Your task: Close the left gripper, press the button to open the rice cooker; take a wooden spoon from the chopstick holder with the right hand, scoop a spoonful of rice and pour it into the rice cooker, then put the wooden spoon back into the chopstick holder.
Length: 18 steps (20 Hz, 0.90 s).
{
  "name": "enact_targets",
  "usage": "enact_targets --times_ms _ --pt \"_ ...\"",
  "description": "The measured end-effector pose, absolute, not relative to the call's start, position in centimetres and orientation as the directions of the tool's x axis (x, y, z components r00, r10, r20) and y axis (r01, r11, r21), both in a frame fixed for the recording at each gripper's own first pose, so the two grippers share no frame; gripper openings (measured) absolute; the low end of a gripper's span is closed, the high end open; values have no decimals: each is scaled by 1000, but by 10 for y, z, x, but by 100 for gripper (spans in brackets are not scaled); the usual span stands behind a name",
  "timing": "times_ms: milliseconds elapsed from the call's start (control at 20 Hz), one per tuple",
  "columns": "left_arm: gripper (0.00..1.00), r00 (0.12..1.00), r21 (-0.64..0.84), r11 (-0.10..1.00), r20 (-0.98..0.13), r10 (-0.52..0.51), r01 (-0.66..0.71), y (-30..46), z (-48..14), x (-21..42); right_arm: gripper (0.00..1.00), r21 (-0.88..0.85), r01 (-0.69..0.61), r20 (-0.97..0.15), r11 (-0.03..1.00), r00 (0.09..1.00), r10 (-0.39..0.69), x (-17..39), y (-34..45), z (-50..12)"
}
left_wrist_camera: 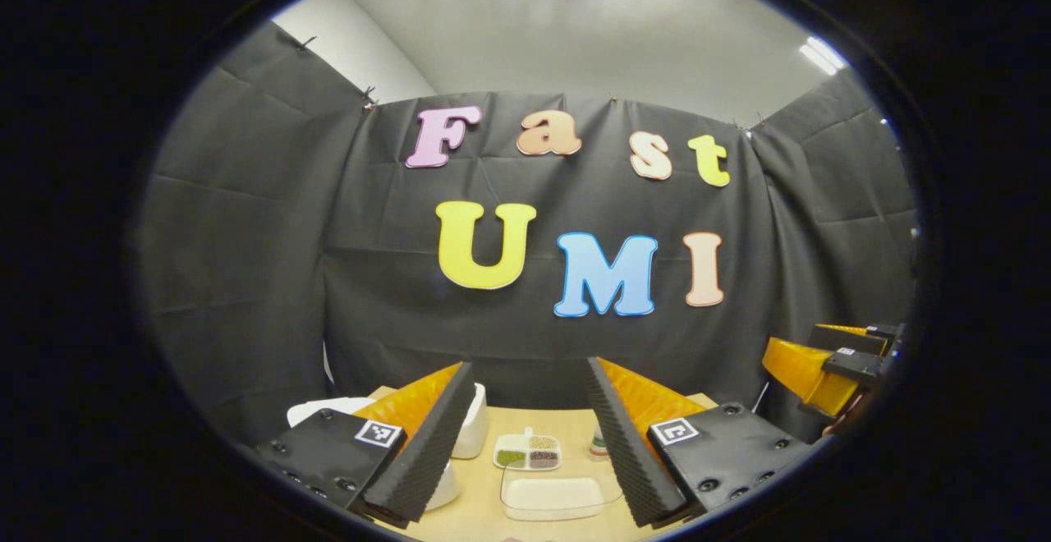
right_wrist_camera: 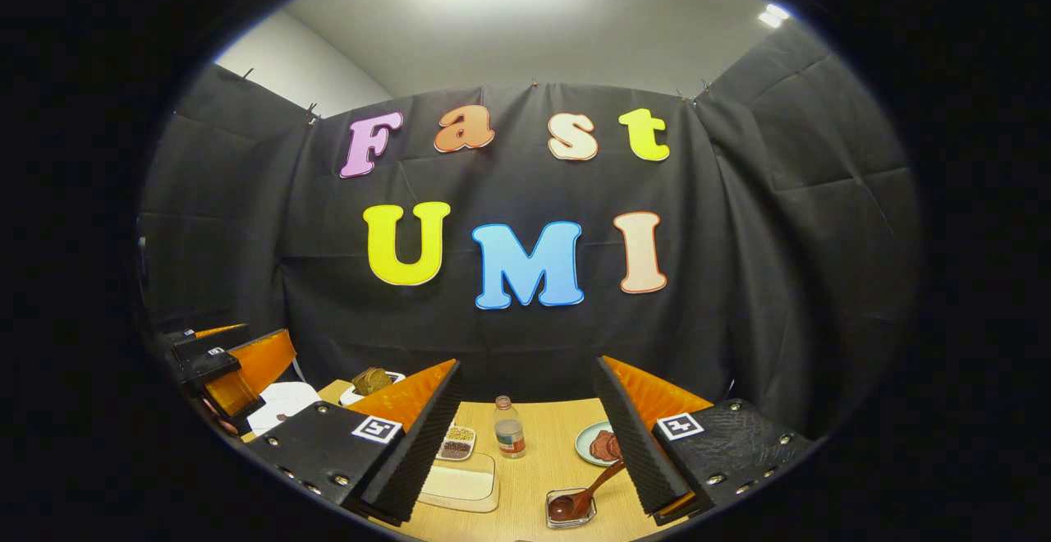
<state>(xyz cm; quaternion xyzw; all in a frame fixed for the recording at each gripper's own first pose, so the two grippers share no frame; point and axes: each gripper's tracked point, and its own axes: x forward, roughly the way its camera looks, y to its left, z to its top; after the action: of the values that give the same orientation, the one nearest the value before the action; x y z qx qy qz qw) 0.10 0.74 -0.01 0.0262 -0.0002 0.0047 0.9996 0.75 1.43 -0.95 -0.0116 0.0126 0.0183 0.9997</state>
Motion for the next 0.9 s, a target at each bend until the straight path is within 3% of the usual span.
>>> enact_targets --times_ms 250,300,400,500,550,750,900 --pt "94 998 44 999 -63 -10 13 15 -23 18 97 -30 -40 -44 999 998 38 16 15 -18" --pt "87 997 50 999 -80 4 0 23 -29 21 97 -33 -41 -49 999 998 39 18 16 -21" --pt "58 992 55 998 -119 45 -39 42 -43 26 97 -40 -39 -59 998 998 37 21 16 -25" --pt "21 981 19 997 -180 71 -69 59 -64 29 97 -40 -40 -68 998 997 37 26 17 -29" --pt "12 974 -10 998 -218 64 -68 67 -76 34 97 -38 -41 -73 998 997 38 28 17 -30" --pt "9 935 -33 992 -341 101 -119 116 -119 36 97 -36 -43 -94 998 995 39 36 16 -39" --pt "9 899 -122 984 -433 63 -127 144 -155 42 97 -31 -29 -107 999 994 26 40 12 -46"
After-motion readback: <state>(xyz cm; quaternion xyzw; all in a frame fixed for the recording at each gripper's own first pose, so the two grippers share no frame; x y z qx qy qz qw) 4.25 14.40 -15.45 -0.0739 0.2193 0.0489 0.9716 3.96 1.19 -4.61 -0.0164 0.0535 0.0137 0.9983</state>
